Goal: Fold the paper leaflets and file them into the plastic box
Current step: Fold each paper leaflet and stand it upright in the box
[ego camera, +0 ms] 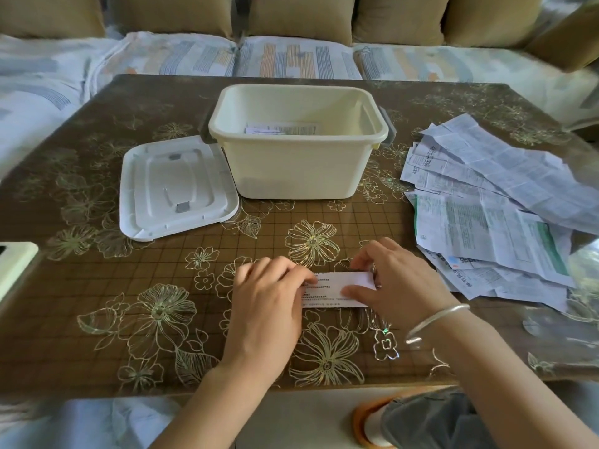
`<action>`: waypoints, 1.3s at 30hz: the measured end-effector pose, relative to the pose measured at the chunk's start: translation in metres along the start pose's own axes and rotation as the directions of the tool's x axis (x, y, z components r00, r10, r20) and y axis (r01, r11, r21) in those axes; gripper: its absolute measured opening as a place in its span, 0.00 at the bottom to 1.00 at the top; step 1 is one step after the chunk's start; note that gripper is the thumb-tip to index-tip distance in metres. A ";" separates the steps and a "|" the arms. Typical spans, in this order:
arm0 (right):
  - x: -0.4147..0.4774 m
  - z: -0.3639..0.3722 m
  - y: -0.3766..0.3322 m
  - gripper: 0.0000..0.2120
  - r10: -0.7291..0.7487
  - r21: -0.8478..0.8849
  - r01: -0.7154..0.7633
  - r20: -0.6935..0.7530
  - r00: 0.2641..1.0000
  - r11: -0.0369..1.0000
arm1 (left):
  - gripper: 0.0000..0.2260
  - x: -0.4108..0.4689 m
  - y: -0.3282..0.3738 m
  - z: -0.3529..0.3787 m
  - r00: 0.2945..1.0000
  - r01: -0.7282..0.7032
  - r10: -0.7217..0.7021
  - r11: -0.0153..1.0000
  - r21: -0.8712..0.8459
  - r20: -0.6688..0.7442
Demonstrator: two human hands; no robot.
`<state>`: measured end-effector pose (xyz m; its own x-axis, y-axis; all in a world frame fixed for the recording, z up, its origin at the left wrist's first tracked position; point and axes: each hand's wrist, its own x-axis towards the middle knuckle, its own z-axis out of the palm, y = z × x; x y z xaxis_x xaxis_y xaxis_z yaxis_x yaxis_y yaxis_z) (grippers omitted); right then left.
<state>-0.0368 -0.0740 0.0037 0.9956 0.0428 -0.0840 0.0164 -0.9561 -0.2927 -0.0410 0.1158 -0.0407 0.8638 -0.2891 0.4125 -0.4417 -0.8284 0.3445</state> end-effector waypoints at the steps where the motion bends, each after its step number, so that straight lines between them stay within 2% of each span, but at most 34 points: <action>1: 0.002 -0.003 -0.002 0.22 0.010 -0.024 -0.010 0.035 0.999 1.000 | 0.10 0.000 -0.002 0.001 1.000 0.017 -0.016 0.999 -0.032 0.007; 5: 0.014 -0.012 -0.006 0.25 0.018 -0.067 -0.007 0.167 0.986 0.998 | 0.10 0.002 -0.006 0.002 0.995 0.073 -0.063 0.987 -0.144 0.074; 10: 0.023 -0.024 -0.010 0.23 0.026 -0.092 0.001 0.286 0.958 0.996 | 0.18 0.005 -0.003 0.002 0.988 0.099 -0.084 0.988 -0.114 0.129; 14: 0.023 -0.024 -0.010 0.18 0.025 -0.106 0.006 0.289 0.957 0.994 | 0.19 0.005 0.000 0.002 0.986 0.112 -0.098 0.988 -0.106 0.132; 18: 0.013 -0.020 -0.006 0.14 0.016 -0.090 0.003 0.212 0.977 0.996 | 0.18 0.005 0.001 0.001 0.986 0.116 -0.102 0.988 -0.104 0.133; 20: 0.006 -0.018 -0.002 0.14 0.029 0.021 -0.033 0.167 0.985 0.999 | 0.18 0.006 0.001 0.001 0.985 0.118 -0.103 0.987 -0.105 0.140; 21: 0.003 -0.017 0.000 0.13 0.050 0.164 -0.076 0.160 0.986 0.983 | 0.19 0.005 0.001 0.001 0.984 0.119 -0.104 0.987 -0.109 0.142; 22: -0.001 -0.016 -0.001 0.12 0.070 0.364 -0.130 0.175 0.982 0.922 | 0.19 0.005 0.001 0.000 0.984 0.120 -0.104 0.986 -0.113 0.145; 24: -0.011 -0.015 -0.005 0.14 0.068 0.698 -0.204 0.218 0.974 0.687 | 0.19 0.006 0.001 -0.001 0.983 0.123 -0.104 0.985 -0.120 0.155; 25: -0.015 -0.013 -0.008 0.18 0.053 0.781 -0.201 0.212 0.976 0.591 | 0.20 0.006 0.000 0.000 0.981 0.126 -0.105 0.984 -0.125 0.162; 27: -0.024 -0.006 -0.011 0.22 0.020 0.866 -0.128 0.136 0.991 0.484 | 0.20 0.007 -0.003 -0.001 0.978 0.128 -0.102 0.982 -0.138 0.180; 28: -0.029 -0.002 -0.013 0.22 0.001 0.871 -0.067 0.076 0.997 0.487 | 0.19 0.009 -0.004 -0.002 0.976 0.128 -0.098 0.981 -0.148 0.194; 32: -0.040 0.018 -0.014 0.15 -0.125 0.634 0.223 -0.196 0.973 0.741 | 0.16 0.017 -0.010 -0.012 0.951 0.152 -0.090 0.969 -0.193 0.297; 35: -0.037 0.035 -0.015 0.15 -0.236 0.451 0.381 -0.346 0.908 0.807 | 0.13 0.020 -0.017 -0.020 0.921 0.215 -0.095 0.933 -0.288 0.379; 39: -0.033 0.050 -0.015 0.13 -0.341 0.262 0.455 -0.383 0.859 0.851 | 0.26 0.020 -0.033 -0.028 0.903 0.246 -0.078 0.901 -0.359 0.422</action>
<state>-0.0750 -0.0469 -0.0370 0.8848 0.2517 0.3922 0.4424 -0.7181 -0.5372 -0.0157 0.1501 -0.0203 0.9169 -0.3989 -0.0104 -0.2724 -0.6449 0.7140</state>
